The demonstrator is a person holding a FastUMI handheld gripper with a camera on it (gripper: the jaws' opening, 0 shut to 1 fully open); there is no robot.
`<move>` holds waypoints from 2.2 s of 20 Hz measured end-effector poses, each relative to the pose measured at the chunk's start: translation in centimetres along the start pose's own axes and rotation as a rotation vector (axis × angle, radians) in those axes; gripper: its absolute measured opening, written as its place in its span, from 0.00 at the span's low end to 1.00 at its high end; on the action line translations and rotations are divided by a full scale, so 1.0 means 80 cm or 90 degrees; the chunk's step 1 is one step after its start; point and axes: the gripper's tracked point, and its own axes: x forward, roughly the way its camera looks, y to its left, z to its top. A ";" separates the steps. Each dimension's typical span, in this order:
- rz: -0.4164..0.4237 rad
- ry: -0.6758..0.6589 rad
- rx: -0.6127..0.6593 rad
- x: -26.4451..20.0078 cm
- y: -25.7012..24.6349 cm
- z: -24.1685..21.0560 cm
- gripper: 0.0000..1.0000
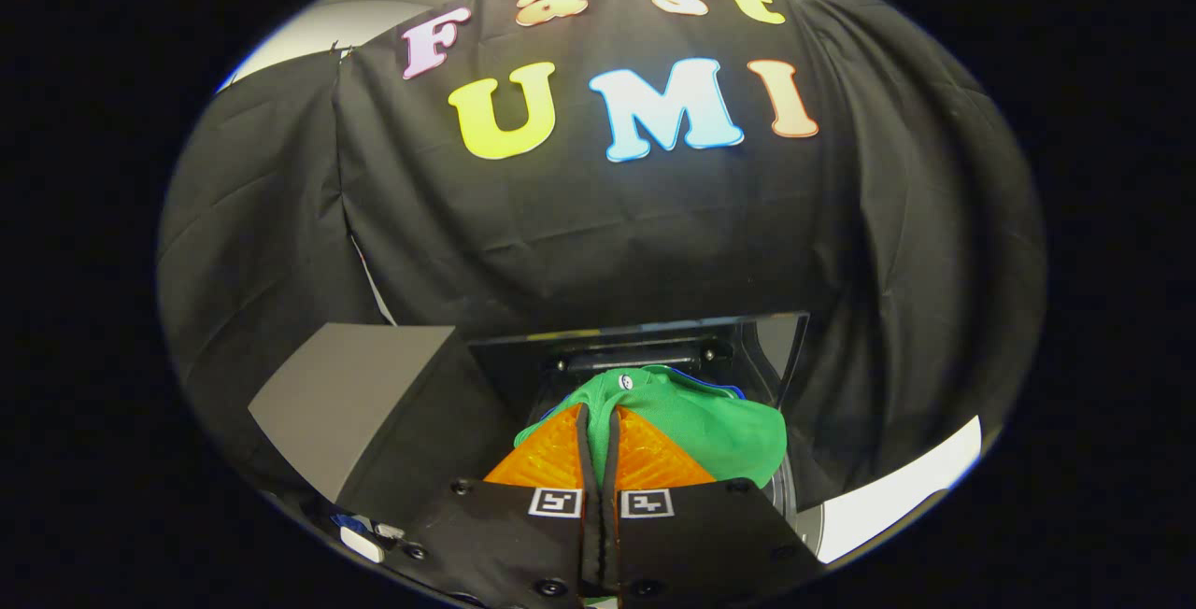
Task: Put the clothes into the washing machine and then close the washing machine lid.
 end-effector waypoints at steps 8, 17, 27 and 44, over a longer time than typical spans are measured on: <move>0.005 0.092 -0.015 0.059 -0.012 -0.092 0.01; -0.024 0.168 -0.024 0.121 -0.033 -0.165 0.01; -0.074 0.215 -0.005 0.172 -0.053 -0.218 0.01; -0.078 0.269 0.044 0.173 -0.057 -0.253 0.40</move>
